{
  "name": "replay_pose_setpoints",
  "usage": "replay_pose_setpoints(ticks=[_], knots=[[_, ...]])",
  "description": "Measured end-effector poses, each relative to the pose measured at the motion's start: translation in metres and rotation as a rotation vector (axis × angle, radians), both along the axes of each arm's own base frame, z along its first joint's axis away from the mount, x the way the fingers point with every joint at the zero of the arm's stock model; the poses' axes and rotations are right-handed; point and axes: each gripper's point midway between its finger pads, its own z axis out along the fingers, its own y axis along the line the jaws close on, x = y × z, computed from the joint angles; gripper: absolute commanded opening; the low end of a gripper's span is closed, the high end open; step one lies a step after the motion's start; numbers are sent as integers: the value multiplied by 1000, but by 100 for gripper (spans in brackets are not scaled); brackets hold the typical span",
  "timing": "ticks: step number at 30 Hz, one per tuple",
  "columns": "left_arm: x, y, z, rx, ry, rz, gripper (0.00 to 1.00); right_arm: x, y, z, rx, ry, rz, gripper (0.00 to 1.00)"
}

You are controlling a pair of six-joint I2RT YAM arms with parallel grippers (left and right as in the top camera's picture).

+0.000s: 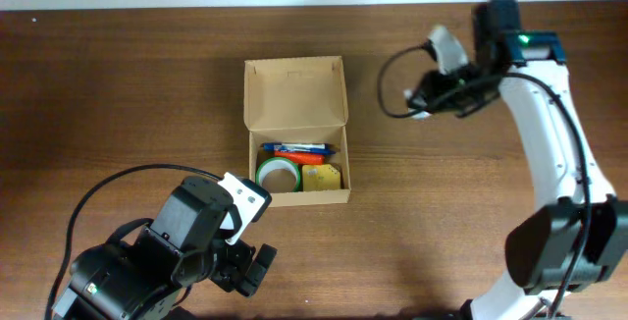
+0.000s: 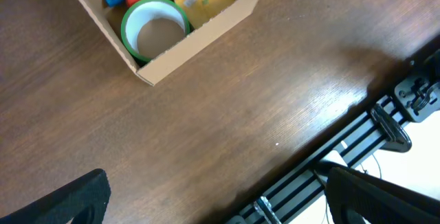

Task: Pack container
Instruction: 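Lift the staples box and carry it into the box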

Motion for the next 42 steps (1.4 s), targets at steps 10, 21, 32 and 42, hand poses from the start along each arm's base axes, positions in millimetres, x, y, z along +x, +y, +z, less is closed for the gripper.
replay_pose_setpoints(ticks=[10,21,32,42], knots=[[0,0,0,0,0,0,100,-22,99,27,-16,-42,127,17],[0,0,0,0,0,0,100,-50,138,-3,-190,3,-15,17],[0,0,0,0,0,0,100,-66,133,-78,-249,111,-185,17],[0,0,0,0,0,0,100,-89,154,-92,-271,119,-179,17]])
